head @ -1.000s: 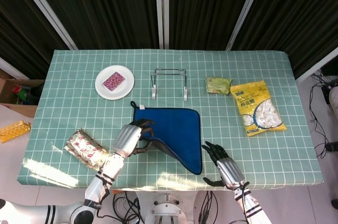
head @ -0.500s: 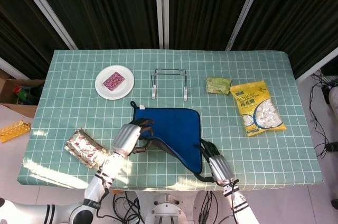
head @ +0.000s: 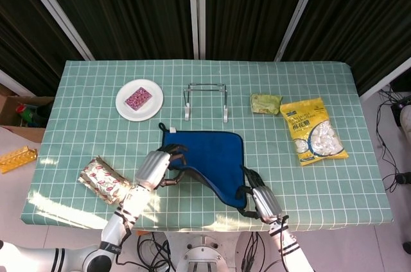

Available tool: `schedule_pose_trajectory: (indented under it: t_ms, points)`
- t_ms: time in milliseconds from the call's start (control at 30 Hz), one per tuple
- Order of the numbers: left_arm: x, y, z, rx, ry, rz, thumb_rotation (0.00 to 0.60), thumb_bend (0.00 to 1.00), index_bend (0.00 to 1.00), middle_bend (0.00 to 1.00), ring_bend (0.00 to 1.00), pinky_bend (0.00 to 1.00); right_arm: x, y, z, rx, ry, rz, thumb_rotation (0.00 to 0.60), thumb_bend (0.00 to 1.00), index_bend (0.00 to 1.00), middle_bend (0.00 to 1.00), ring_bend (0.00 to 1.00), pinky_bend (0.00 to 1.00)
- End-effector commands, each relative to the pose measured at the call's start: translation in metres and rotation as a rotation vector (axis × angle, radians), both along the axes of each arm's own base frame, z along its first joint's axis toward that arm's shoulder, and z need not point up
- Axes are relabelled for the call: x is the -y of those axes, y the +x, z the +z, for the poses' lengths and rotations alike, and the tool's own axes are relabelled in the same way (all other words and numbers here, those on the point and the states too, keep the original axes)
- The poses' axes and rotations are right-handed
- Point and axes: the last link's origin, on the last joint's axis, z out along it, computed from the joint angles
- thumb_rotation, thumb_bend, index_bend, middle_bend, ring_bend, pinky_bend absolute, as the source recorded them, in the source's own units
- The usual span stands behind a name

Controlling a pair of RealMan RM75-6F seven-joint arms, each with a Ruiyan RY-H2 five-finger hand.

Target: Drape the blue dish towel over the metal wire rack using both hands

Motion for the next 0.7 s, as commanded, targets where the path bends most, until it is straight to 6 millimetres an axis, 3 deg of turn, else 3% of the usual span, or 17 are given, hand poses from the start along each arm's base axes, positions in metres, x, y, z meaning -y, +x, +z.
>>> schedule_pose_trajectory:
  t_ms: [33,167,433,700]
  points:
    - [0.0,-0.001,0.002,0.015,-0.009,0.01,0.6,0.59,0.86,0.28,0.23,0.32,0.002,0.001,0.003,0.016,-0.015,0.0,0.6,0.47,0.91,0.02,0.0,0.0]
    - [-0.001,-0.002,0.003,0.036,-0.016,0.022,0.6,0.59,0.86,0.28,0.23,0.32,0.007,0.0,0.009,0.039,-0.034,-0.015,0.6,0.48,1.0,0.05,0.0,0.0]
    - [-0.008,-0.005,0.011,0.09,-0.011,0.054,0.6,0.59,0.86,0.28,0.23,0.32,0.031,-0.002,0.042,0.071,-0.122,-0.052,0.6,0.48,1.0,0.07,0.0,0.0]
    - [-0.021,-0.005,0.023,0.155,0.004,0.088,0.6,0.59,0.86,0.28,0.23,0.32,0.066,0.013,0.077,0.068,-0.211,-0.033,0.6,0.49,1.0,0.08,0.0,0.0]
